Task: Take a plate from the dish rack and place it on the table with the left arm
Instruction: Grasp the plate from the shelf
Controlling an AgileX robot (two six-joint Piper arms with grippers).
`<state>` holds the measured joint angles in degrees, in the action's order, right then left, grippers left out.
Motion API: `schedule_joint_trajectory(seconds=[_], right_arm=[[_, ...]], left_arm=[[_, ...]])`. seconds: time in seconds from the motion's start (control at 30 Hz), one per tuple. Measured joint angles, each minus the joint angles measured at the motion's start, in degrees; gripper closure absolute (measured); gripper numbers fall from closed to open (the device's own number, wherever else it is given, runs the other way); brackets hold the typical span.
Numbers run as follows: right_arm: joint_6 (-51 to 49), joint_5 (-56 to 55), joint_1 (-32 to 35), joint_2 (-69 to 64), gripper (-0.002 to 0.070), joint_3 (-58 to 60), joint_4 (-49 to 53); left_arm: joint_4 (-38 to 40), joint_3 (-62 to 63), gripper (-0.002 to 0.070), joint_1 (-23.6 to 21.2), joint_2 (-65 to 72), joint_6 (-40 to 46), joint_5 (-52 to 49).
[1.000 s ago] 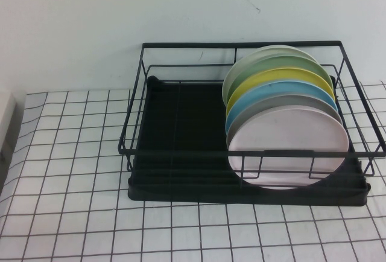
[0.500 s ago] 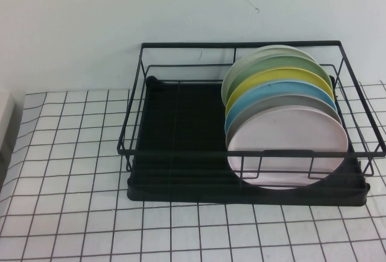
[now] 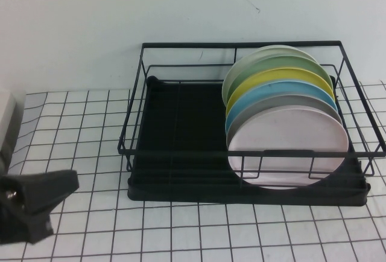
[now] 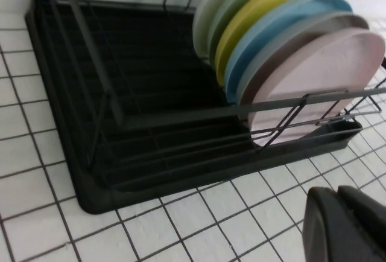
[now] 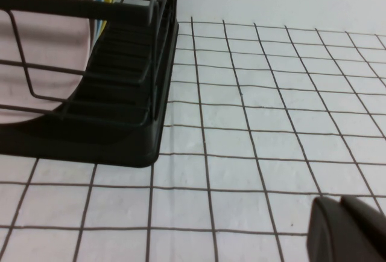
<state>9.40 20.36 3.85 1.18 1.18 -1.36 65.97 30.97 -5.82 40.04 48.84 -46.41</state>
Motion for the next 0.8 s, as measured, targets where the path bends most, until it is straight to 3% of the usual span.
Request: schedule_joint_trajectory(seconds=[0.17, 0.3, 0.6, 0.8], right_arm=[[0.0, 0.0, 0.0, 0.0, 0.0678, 0.0, 0.0], [0.0, 0.0, 0.0, 0.0, 0.0678, 0.0, 0.0], [0.0, 0.0, 0.0, 0.0, 0.0678, 0.0, 0.0], [0.0, 0.0, 0.0, 0.0, 0.0678, 0.0, 0.0]], left_arm=[[4.23, 6.91, 0.0678, 0.44, 12.95, 10.3, -3.19], [5.71, 13.63, 0.0678, 4.11, 21.82, 14.8, -3.07], [5.4, 27.92, 0.0678, 22.05, 39.66, 21.31, 3.24], [1.9, 38.6, 0.0678, 30.12, 51.68, 23.64, 3.64]])
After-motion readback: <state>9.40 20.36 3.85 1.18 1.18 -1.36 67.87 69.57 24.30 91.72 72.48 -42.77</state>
